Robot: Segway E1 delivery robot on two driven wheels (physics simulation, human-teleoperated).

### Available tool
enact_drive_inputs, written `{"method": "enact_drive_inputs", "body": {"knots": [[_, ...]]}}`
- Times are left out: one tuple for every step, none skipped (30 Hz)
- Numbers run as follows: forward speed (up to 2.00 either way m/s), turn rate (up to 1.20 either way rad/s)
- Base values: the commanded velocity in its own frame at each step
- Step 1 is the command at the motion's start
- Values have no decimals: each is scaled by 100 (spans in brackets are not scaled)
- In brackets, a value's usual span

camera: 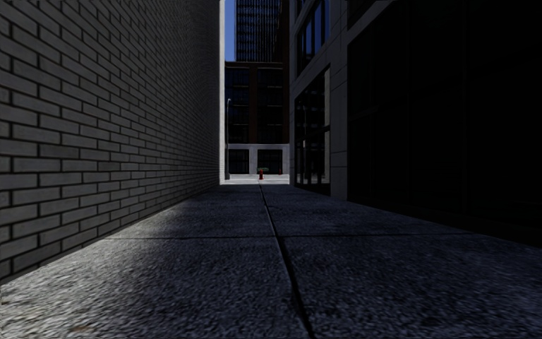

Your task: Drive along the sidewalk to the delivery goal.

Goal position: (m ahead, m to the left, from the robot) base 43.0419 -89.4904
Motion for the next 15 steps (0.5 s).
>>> {"method": "enact_drive_inputs", "body": {"knots": [[200, 0], [200, 0], [200, 0], [200, 0], [200, 0], [200, 0], [200, 0], [200, 0], [200, 0], [200, 0], [200, 0], [200, 0], [200, 0], [200, 0], [200, 0]]}}
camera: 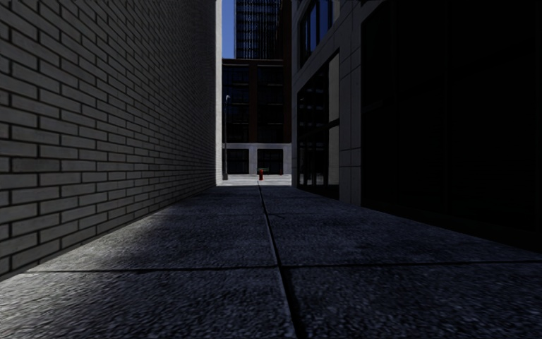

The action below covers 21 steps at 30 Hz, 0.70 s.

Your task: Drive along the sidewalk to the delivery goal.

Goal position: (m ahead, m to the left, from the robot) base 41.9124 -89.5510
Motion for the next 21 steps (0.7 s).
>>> {"method": "enact_drive_inputs", "body": {"knots": [[200, 0], [200, 0], [200, 0], [200, 0], [200, 0], [200, 0], [200, 0], [200, 0], [200, 0], [200, 0], [200, 0], [200, 0], [200, 0], [200, 0], [200, 0], [200, 0], [200, 0], [200, 0], [200, 0], [200, 0], [200, 0]]}}
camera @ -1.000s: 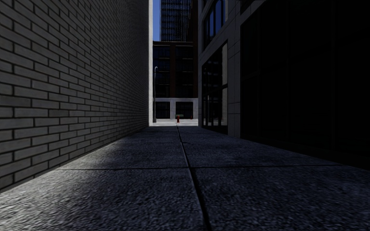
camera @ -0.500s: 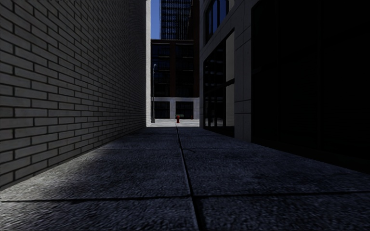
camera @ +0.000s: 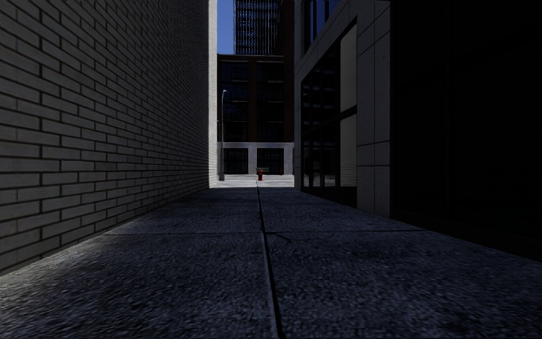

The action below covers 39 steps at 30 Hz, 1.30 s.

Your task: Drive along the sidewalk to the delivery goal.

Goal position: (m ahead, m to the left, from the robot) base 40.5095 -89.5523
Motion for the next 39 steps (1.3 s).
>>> {"method": "enact_drive_inputs", "body": {"knots": [[200, 0], [200, 0], [200, 0], [200, 0], [200, 0], [200, 0], [200, 0], [200, 0], [200, 0], [200, 0], [200, 0], [200, 0], [200, 0], [200, 0], [200, 0], [200, 0], [200, 0], [200, 0], [200, 0], [200, 0], [200, 0], [200, 0], [200, 0], [200, 0], [200, 0], [200, 0], [200, 0], [200, 0], [200, 0], [200, 0], [200, 0], [200, 0], [200, 0], [200, 0], [200, 0], [200, 0], [200, 0], [200, 0], [200, 0]]}}
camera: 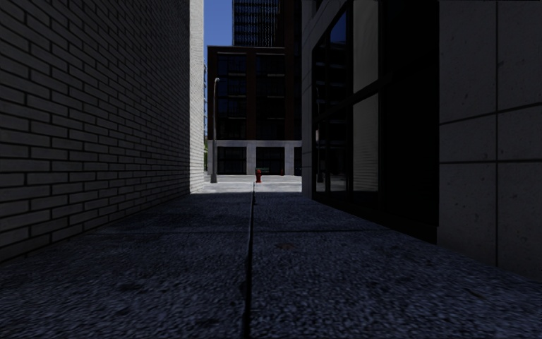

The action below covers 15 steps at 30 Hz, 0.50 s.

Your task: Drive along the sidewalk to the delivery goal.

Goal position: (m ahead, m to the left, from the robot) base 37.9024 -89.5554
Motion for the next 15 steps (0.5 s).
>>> {"method": "enact_drive_inputs", "body": {"knots": [[200, 0], [200, 0], [200, 0], [200, 0], [200, 0], [200, 0], [200, 0], [200, 0], [200, 0], [200, 0], [200, 0], [200, 0], [200, 0], [200, 0], [200, 0]]}}
